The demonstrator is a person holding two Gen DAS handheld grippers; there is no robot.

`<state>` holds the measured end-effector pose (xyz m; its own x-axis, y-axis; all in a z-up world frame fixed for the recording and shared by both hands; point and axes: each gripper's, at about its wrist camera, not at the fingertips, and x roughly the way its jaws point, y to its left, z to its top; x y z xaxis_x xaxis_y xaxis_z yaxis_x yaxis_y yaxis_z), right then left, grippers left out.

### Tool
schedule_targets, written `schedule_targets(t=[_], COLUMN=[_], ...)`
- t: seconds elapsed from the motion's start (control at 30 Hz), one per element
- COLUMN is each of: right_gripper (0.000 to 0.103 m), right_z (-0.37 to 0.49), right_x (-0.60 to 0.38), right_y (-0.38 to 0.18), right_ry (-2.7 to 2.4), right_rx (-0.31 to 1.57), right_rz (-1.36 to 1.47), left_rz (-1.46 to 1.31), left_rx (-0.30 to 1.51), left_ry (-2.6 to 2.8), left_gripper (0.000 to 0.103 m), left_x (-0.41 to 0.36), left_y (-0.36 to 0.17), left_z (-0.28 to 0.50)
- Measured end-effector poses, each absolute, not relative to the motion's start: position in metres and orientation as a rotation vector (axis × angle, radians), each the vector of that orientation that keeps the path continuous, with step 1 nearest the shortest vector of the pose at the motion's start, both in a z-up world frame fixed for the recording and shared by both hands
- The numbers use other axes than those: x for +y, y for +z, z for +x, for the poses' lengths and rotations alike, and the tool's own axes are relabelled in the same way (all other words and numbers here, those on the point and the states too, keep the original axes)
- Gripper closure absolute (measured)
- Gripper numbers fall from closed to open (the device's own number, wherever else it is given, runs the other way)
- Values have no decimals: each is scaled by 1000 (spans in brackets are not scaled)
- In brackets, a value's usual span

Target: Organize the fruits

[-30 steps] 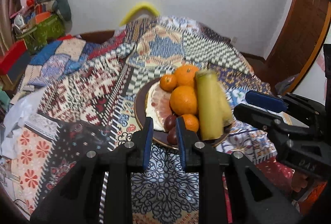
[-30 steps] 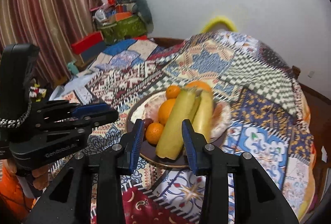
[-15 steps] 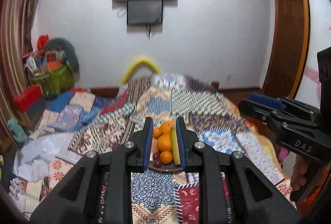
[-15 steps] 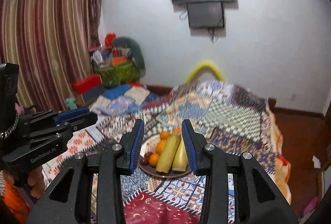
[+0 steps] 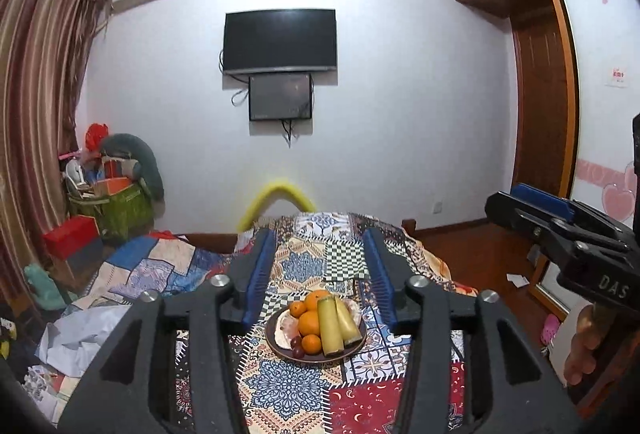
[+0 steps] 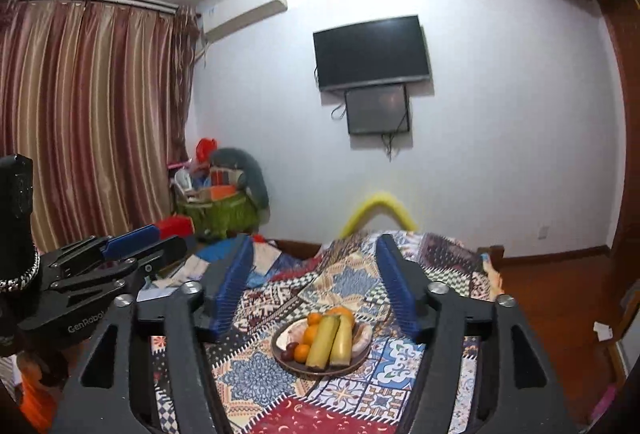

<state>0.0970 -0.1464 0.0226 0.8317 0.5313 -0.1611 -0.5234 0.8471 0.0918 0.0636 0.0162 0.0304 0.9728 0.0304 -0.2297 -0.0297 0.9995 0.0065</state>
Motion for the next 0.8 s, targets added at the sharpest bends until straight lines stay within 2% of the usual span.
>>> schedule_targets(t=[0.13,0.17,0.23,0.37,0.5,0.57,0.8], right_gripper=[30,29,18,16,0,0,0], right_z=[93,92,91,84,81,80,78], right_x=[-145,-146,-145,-149,-154,-155,-158], right_y=[20,19,18,19,19,19,16], right_ry=[534,525,506,491,462,453,456], right_rx=[171,167,161,155,143,142,154], right_rz=[42,39,35,42,54,53,55], left_rz=[-6,-5,2,-4,-19,-27,-42], left_rx=[205,197,189,181,177,179,173], left_ry=[39,42,47,51,56,61,74], left_gripper=[35,35,33,16,10,6,3], left_x=[16,16,14,12,14,16,18], left_y=[34,35,36,36,35,35,33], left_z=[50,47,43,39,38,38,39])
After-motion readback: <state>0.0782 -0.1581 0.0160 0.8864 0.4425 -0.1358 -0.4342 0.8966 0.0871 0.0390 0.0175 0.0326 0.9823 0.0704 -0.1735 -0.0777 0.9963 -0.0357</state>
